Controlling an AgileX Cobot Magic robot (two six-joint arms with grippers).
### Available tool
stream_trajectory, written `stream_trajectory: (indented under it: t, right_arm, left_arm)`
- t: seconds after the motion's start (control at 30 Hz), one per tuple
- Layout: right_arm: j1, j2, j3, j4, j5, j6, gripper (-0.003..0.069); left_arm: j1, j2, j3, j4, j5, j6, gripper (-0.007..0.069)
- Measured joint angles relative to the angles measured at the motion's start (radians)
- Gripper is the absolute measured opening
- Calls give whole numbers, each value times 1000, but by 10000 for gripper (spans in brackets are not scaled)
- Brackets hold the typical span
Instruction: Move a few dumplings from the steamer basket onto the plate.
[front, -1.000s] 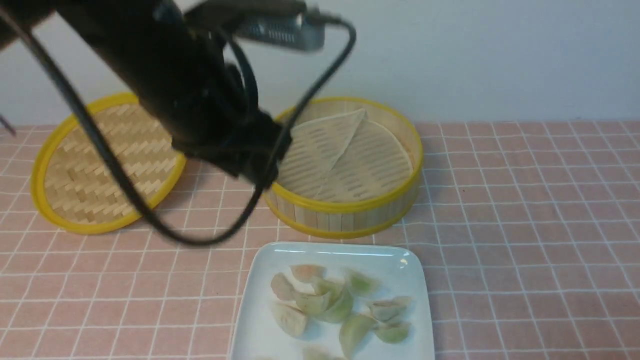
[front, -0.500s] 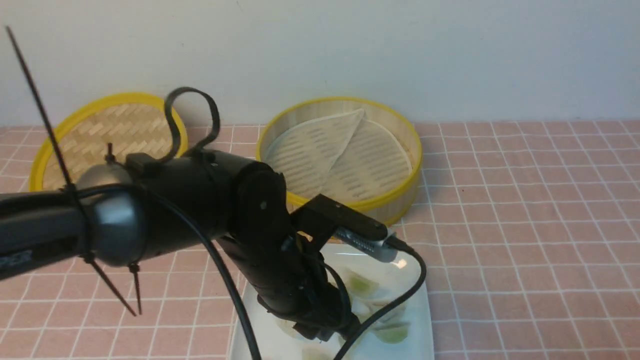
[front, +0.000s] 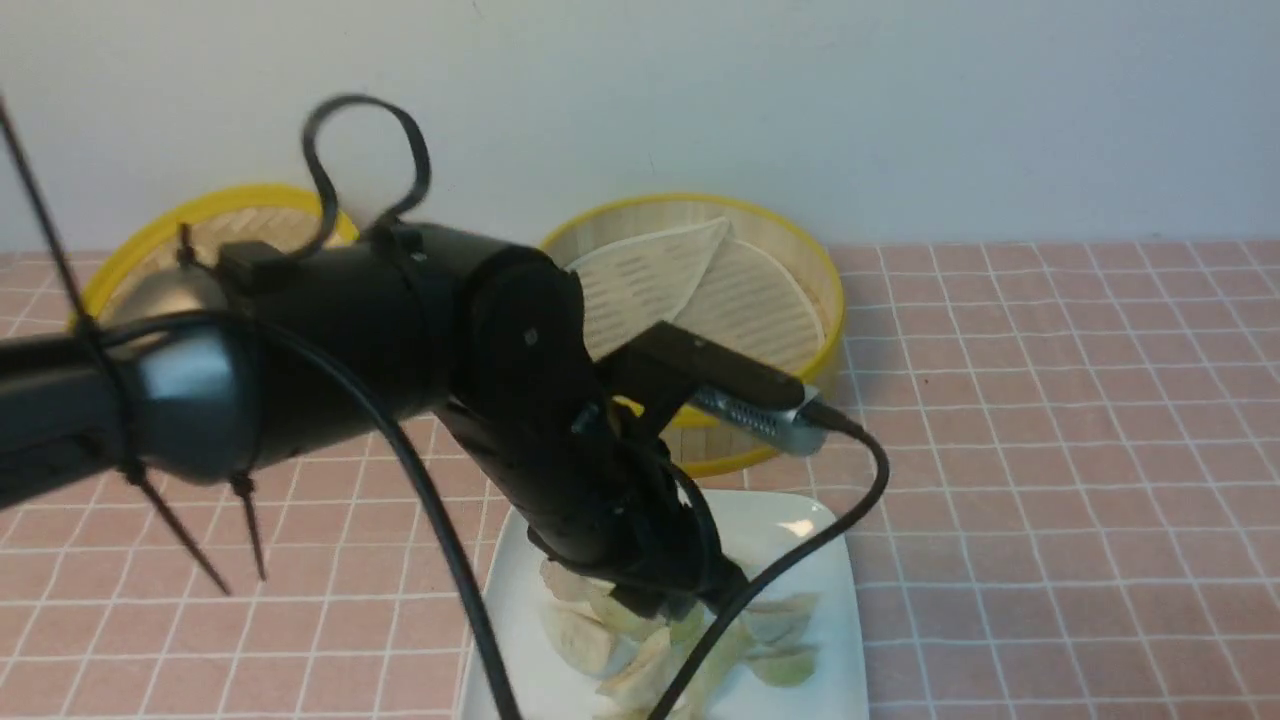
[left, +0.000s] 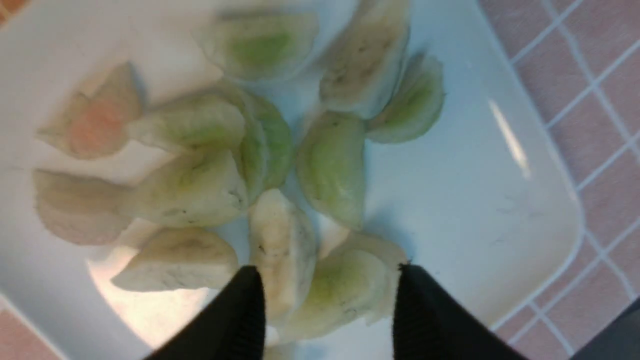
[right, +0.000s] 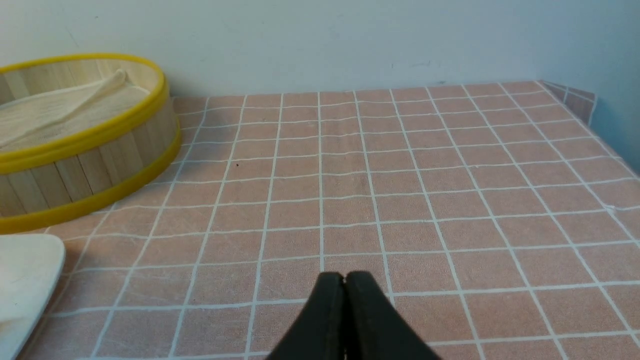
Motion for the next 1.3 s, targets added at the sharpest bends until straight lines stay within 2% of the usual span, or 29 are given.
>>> stream_trajectory:
  t: [0.03, 0.07, 0.13, 0.2, 0.4, 0.5, 0.83, 1.3]
  right_arm:
    - [0, 0, 0, 0, 0, 0, -14]
    - [0, 0, 0, 0, 0, 0, -14]
    - [0, 0, 0, 0, 0, 0, -14]
    - [0, 0, 0, 0, 0, 0, -14]
    - [0, 0, 0, 0, 0, 0, -14]
    - [0, 0, 0, 0, 0, 0, -14]
    - [0, 0, 0, 0, 0, 0, -14]
    - [0, 0, 0, 0, 0, 0, -14]
  left_arm:
    - [0, -50, -4, 7, 1, -7, 165]
    - [0, -97, -4, 12, 1, -8, 111]
    - [0, -182, 9, 19, -13, -13, 37]
    - [0, -304, 49, 25, -68, -26, 6]
    - [0, -660, 260, 30, -338, -26, -6]
    - [0, -790, 347, 28, -413, -26, -6]
    - [0, -1083, 409, 61, -426, -7, -6]
    - [0, -1108, 433, 180, -423, -6, -6]
